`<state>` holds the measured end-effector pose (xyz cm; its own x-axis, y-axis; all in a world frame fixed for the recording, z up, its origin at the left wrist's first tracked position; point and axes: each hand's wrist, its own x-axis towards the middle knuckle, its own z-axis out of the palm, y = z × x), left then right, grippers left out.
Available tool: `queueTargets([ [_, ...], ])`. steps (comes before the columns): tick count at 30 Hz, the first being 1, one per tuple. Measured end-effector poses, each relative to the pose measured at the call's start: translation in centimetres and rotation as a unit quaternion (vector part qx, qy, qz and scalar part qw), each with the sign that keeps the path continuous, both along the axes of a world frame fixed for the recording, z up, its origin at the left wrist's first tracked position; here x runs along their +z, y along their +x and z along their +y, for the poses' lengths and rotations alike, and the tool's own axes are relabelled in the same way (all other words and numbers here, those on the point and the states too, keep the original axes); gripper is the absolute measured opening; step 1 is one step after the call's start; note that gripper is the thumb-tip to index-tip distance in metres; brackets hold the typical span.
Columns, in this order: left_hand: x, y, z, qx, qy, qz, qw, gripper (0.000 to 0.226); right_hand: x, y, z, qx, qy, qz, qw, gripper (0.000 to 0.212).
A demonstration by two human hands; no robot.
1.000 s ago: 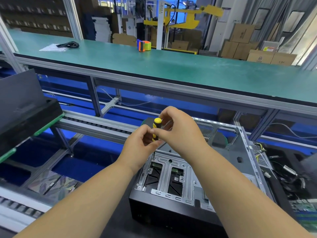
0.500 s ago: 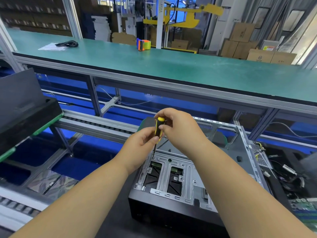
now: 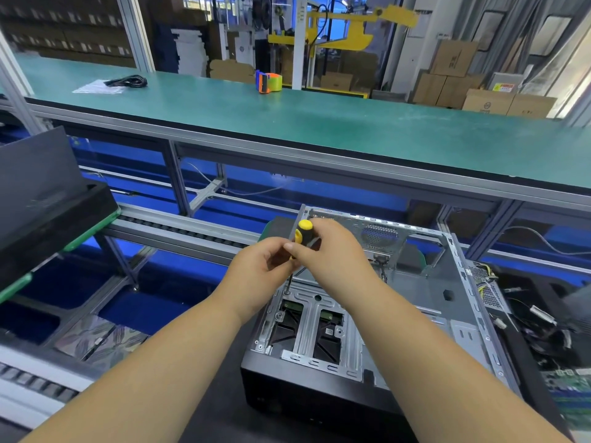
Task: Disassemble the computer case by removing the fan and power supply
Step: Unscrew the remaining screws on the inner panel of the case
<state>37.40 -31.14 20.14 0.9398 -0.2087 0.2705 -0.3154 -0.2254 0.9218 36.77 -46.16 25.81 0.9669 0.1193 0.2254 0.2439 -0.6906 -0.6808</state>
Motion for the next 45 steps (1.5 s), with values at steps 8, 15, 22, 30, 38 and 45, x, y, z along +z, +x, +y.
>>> queueTargets([
  [8,-1.8,-0.1,2.0,0.004,0.249,0.011,0.968,0.032,0.1,0.0,-0.6,-0.009,0.025,0.008,1.0,0.017],
  [15,-2.2,-0.3,2.0,0.012,0.307,-0.014,0.951,0.026,0.5,0.0,-0.6,-0.003,0.016,0.008,1.0,0.017],
  [22,-2.1,-0.3,1.7,0.022,0.325,-0.021,0.945,0.027,1.1,-0.3,-0.8,0.001,0.035,0.003,0.999,0.017],
  [30,-1.1,-0.3,0.7,0.037,0.302,-0.039,0.952,0.008,2.1,-0.9,-2.8,-0.019,0.102,-0.029,0.994,0.013],
  [38,-0.3,-0.9,-1.0,0.048,0.223,0.001,0.974,0.013,2.3,-2.0,-5.5,-0.053,0.229,-0.069,0.97,0.011],
  [45,1.3,-1.3,-2.9,-0.048,-0.122,0.162,0.978,0.014,2.7,-3.5,-6.4,-0.003,0.191,-0.031,0.981,0.011],
])
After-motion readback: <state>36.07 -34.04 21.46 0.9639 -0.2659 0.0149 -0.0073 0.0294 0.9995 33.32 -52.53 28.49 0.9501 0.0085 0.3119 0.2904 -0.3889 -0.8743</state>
